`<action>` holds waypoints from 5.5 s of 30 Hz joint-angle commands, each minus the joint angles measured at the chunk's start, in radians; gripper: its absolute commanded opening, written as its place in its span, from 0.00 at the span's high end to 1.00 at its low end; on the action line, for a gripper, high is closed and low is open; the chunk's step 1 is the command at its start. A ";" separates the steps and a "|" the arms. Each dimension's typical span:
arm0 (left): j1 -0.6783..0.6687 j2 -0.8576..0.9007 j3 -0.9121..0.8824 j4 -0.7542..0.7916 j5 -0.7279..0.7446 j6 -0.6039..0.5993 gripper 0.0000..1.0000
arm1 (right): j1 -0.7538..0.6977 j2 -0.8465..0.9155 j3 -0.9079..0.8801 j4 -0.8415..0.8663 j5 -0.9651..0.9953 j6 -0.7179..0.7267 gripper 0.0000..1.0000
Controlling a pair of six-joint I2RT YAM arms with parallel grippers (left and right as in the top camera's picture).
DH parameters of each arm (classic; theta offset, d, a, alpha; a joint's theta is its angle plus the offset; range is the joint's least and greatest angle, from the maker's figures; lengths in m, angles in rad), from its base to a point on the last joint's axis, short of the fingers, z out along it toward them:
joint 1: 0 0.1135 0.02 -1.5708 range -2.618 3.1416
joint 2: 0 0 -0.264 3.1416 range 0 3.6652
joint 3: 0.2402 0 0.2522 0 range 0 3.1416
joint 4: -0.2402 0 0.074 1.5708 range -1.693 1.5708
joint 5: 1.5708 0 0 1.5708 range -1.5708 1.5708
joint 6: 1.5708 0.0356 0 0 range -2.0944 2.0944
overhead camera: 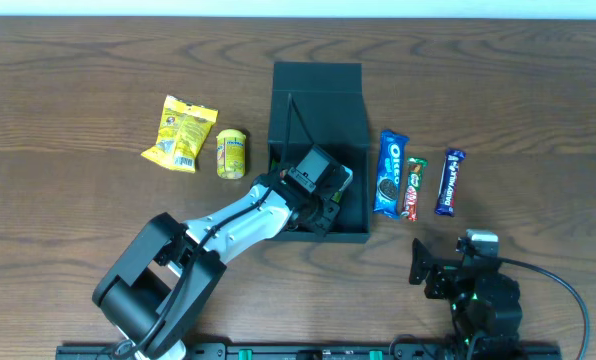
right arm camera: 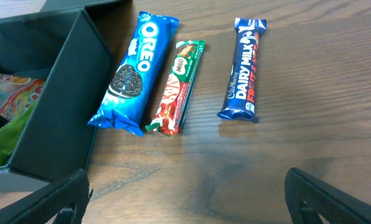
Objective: Pack container
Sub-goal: 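Release the Haribo bag and press it flat inside the box, then grasp the blue Oreo pack with the right gripper, then place the Oreo pack into the box's right side with the right gripper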
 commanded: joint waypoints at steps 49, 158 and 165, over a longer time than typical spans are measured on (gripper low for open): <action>0.085 0.023 0.021 -0.272 -0.203 -0.100 0.88 | -0.001 1.264 0.651 0.179 -0.235 0.235 0.09; 0.359 -0.389 -0.293 -0.137 -0.009 -0.267 0.87 | 0.345 1.521 0.974 -0.236 0.123 0.439 0.98; 0.357 -0.366 -0.293 -0.097 0.046 -0.301 0.87 | 0.286 1.526 0.786 -0.045 0.021 0.428 0.98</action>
